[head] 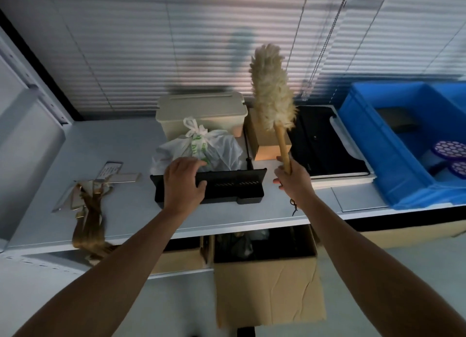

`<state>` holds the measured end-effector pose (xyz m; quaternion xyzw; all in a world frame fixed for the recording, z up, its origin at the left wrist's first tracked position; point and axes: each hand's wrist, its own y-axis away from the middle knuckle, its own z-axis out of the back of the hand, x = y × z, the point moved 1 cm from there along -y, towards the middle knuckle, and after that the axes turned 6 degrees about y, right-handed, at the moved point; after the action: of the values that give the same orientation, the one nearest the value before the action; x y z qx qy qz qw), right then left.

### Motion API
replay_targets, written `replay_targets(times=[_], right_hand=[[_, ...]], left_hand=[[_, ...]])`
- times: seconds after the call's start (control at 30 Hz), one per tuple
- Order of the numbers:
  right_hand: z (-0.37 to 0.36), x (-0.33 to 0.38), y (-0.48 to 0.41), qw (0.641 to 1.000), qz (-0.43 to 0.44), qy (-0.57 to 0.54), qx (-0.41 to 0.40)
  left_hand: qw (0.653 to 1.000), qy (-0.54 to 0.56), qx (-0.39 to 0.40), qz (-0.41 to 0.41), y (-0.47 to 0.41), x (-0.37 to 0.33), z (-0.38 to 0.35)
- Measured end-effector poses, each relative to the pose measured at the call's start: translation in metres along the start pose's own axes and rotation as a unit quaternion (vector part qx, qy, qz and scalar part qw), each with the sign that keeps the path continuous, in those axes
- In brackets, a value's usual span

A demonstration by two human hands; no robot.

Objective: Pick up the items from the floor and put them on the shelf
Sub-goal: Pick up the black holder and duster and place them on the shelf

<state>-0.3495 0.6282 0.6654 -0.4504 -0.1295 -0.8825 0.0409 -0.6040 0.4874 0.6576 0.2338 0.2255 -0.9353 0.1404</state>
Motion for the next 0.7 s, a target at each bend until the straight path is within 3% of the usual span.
replay_targets(times=[0.1,0.17,0.3,0.4,0.7], right_hand=[[0.04,-0.017,-0.007,0.993,0.018,0.062,-0.1],[0.066,-0.03,-0.021,0.99,0.019,0.075,-0.117],[0.091,-0.05,-0.059,0.99,-0.004,0.128,-0.067],[0.083,-0.058,-0.082,0.988,-0.001,0.148,-0.052],[0.044,-0.059,-0.122,0.976,0.024,0.214,-0.026]], left_hand=[[0.999,-0.001,0.038,-0.009,-0.003,-0.03,-0.023],[0.998,-0.009,0.058,0.013,-0.007,-0.049,-0.04],[0.993,-0.016,0.084,0.084,-0.013,-0.072,-0.069],[0.993,-0.015,0.041,0.111,-0.018,-0.077,-0.08],[0.996,-0.033,0.012,0.077,-0.03,-0.073,-0.1]])
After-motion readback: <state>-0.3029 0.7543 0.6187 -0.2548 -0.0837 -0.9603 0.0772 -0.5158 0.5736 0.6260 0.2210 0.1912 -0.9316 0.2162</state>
